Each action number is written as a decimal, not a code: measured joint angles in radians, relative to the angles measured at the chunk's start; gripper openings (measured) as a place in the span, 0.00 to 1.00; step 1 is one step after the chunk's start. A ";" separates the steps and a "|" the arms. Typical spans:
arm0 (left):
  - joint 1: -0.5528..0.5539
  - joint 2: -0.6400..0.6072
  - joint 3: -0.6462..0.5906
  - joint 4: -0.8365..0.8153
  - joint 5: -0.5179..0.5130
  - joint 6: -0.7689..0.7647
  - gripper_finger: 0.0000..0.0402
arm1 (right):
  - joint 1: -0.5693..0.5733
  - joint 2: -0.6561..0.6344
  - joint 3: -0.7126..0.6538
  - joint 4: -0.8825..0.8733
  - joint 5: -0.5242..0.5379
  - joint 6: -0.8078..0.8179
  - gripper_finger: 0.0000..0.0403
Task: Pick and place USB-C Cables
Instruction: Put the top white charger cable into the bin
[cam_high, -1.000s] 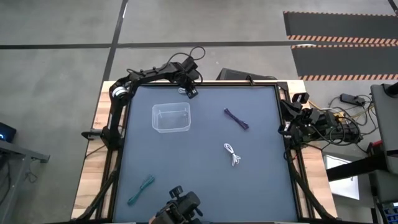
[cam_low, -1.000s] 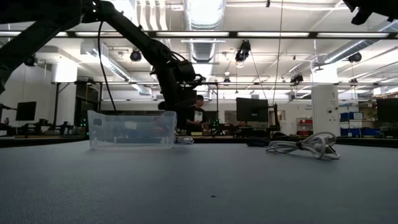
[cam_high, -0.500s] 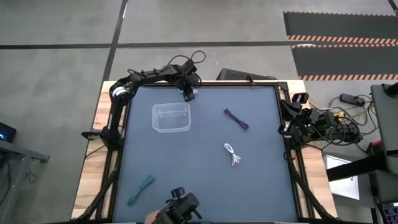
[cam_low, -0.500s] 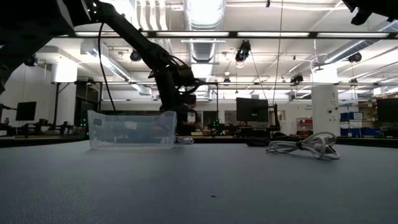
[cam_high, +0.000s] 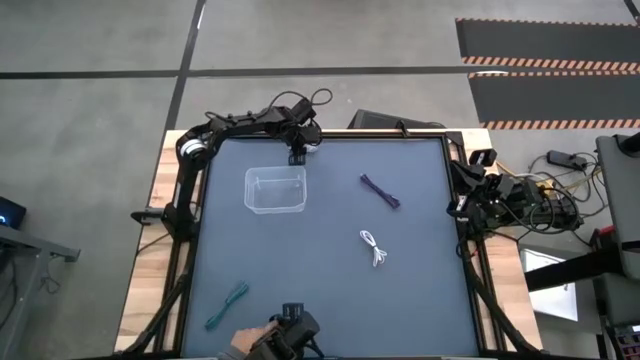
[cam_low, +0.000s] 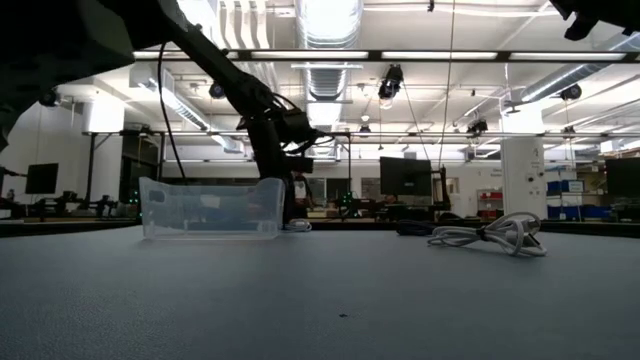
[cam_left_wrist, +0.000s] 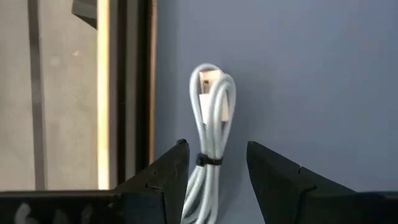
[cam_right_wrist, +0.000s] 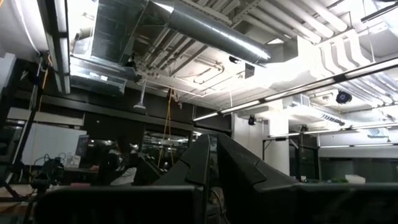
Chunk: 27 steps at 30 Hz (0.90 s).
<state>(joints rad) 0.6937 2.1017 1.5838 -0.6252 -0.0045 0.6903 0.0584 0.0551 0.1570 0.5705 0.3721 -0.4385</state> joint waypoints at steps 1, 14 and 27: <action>0.000 0.000 -0.006 0.003 0.000 -0.001 0.36 | 0.000 0.000 0.000 -0.003 0.000 0.000 0.06; 0.000 0.000 -0.053 0.068 0.001 -0.003 0.35 | 0.000 0.000 0.000 -0.011 0.025 -0.005 0.06; 0.000 0.000 -0.053 0.077 0.000 -0.003 0.13 | 0.000 0.000 0.000 -0.010 0.025 -0.006 0.06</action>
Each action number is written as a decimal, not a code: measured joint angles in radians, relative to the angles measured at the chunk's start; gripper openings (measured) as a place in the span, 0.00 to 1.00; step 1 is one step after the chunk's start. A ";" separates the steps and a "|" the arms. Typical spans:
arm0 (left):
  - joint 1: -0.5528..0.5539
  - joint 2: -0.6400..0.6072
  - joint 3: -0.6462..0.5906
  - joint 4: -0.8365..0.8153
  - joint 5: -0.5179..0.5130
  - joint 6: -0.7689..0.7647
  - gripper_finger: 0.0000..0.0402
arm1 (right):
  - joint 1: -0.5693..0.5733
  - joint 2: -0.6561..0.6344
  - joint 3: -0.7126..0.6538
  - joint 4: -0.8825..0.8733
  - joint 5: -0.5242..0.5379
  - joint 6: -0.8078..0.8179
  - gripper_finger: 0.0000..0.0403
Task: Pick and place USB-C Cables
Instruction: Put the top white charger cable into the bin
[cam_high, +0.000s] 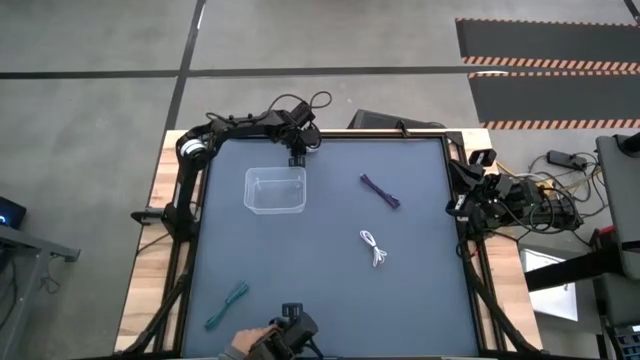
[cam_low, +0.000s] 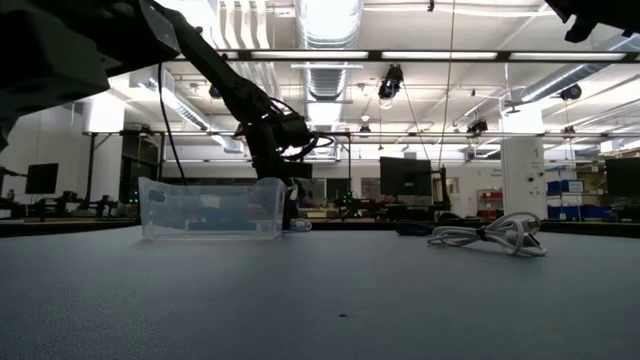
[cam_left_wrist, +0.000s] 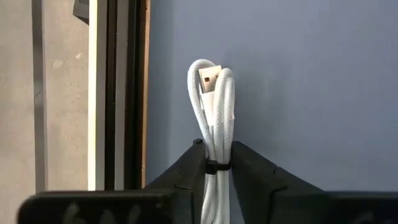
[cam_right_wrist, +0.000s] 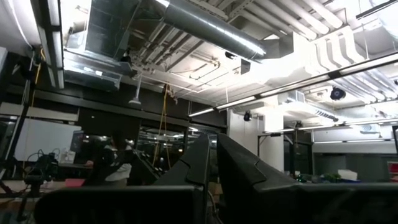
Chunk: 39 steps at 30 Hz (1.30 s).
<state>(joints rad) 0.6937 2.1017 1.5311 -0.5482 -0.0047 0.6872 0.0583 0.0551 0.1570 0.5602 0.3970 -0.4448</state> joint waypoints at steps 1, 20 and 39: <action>0.000 0.000 0.000 0.000 0.000 0.000 0.12 | 0.000 0.000 0.000 0.000 0.000 0.000 0.06; -0.004 -0.016 0.024 0.016 -0.078 -0.001 0.06 | 0.000 0.000 0.000 0.003 0.000 0.002 0.06; -0.216 -0.391 0.019 0.036 -0.277 -0.126 0.06 | 0.000 0.000 0.000 0.023 -0.004 0.006 0.06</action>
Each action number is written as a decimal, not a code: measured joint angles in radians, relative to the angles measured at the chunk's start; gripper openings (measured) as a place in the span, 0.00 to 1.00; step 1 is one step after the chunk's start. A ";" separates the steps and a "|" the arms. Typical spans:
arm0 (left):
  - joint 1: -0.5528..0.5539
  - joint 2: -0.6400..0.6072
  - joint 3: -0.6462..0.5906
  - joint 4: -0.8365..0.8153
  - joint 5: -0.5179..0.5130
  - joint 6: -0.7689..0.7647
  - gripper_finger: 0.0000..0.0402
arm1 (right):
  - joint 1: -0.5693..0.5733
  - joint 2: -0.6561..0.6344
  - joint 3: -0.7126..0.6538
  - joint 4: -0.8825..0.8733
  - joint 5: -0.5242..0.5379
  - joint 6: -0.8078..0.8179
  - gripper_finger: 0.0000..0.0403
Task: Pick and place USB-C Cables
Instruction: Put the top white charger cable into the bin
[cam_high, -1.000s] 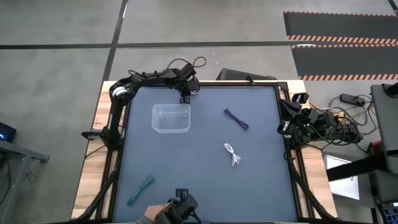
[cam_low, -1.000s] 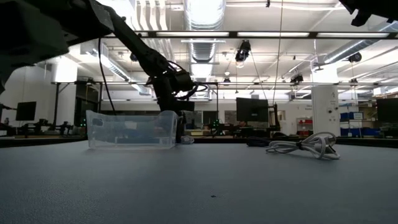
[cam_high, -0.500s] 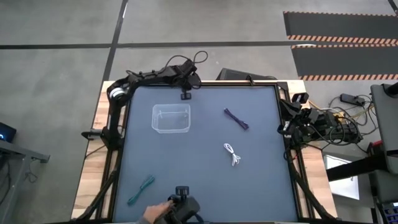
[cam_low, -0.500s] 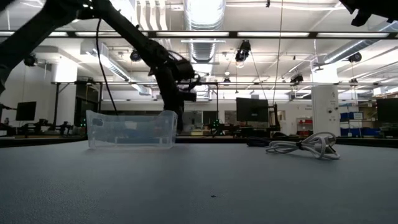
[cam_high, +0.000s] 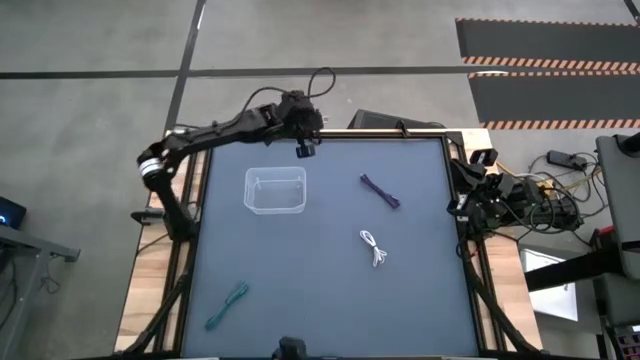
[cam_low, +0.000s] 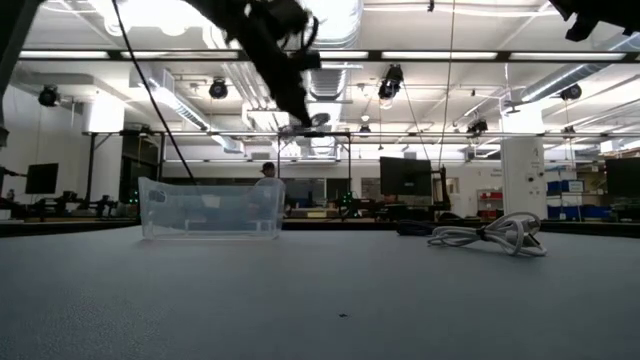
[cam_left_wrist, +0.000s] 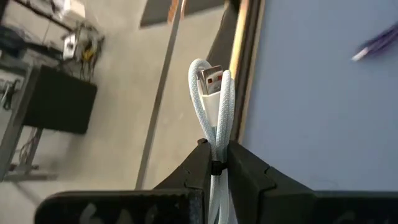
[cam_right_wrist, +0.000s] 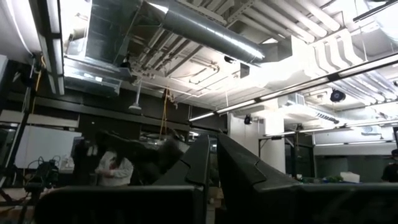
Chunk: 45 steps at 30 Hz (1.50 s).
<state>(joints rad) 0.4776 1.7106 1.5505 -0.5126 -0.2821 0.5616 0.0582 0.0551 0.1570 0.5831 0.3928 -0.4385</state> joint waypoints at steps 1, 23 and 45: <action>-0.022 -0.018 -0.005 -0.003 0.000 -0.008 0.06 | 0.000 0.000 0.000 0.000 0.000 0.000 0.06; -0.494 -0.184 -0.097 -0.288 0.001 -0.457 0.06 | 0.000 -0.021 -0.025 0.005 -0.169 -0.085 0.06; -0.616 -0.188 -0.095 -0.652 0.116 -0.818 0.06 | 0.000 -0.045 -0.031 0.030 -0.104 -0.220 0.06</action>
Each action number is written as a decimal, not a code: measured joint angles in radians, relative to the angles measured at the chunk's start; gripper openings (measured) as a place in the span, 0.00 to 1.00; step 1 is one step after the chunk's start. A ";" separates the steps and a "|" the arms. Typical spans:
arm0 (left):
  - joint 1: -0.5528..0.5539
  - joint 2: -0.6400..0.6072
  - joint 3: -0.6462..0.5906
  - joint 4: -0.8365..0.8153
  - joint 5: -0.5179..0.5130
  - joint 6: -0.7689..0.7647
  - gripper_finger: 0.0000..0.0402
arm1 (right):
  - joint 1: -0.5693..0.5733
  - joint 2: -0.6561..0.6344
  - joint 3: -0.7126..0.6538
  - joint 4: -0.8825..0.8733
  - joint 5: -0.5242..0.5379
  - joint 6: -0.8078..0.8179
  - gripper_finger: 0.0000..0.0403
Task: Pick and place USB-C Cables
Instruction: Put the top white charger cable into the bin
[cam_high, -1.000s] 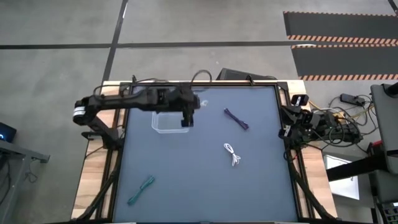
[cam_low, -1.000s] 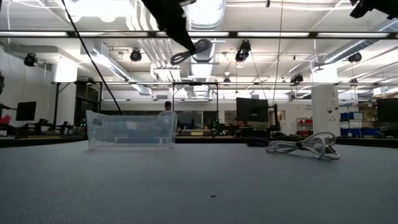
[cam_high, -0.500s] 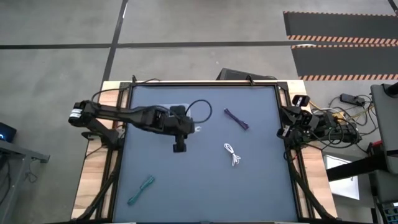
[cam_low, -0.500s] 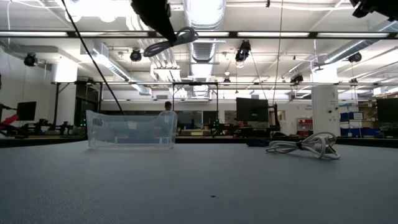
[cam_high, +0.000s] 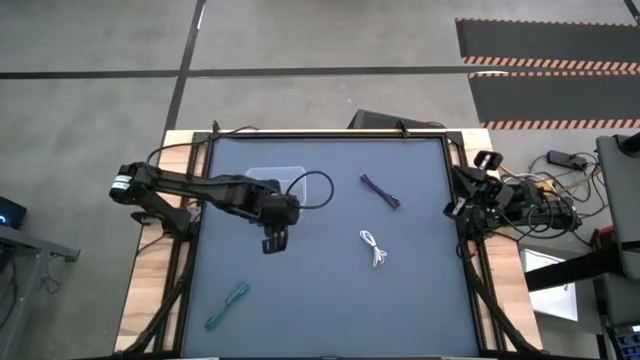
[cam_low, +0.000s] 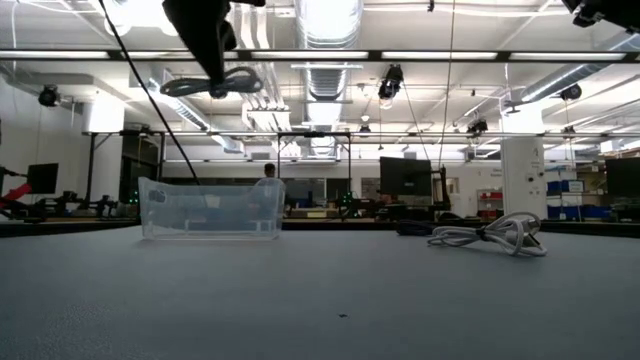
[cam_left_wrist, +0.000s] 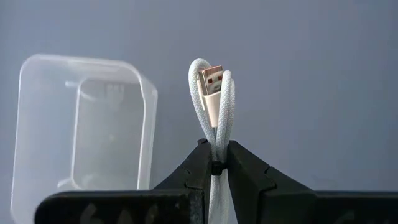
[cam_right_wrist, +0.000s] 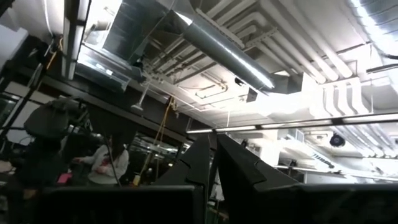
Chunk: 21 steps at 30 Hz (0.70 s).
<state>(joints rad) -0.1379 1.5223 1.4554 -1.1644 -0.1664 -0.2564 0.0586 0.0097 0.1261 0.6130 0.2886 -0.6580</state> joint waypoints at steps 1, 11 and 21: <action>0.001 0.000 0.000 -0.014 0.000 0.001 0.06 | 0.000 0.000 0.000 0.004 0.000 -0.007 0.06; 0.078 0.001 0.000 -0.033 0.000 0.153 0.06 | 0.000 0.000 0.001 0.022 0.000 -0.042 0.06; 0.222 0.001 -0.028 -0.020 -0.002 0.319 0.06 | 0.000 0.000 0.001 0.022 0.000 -0.041 0.06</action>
<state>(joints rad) 0.0838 1.5234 1.4270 -1.1848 -0.1680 0.0624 0.0583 0.0097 0.1272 0.6352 0.2886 -0.6989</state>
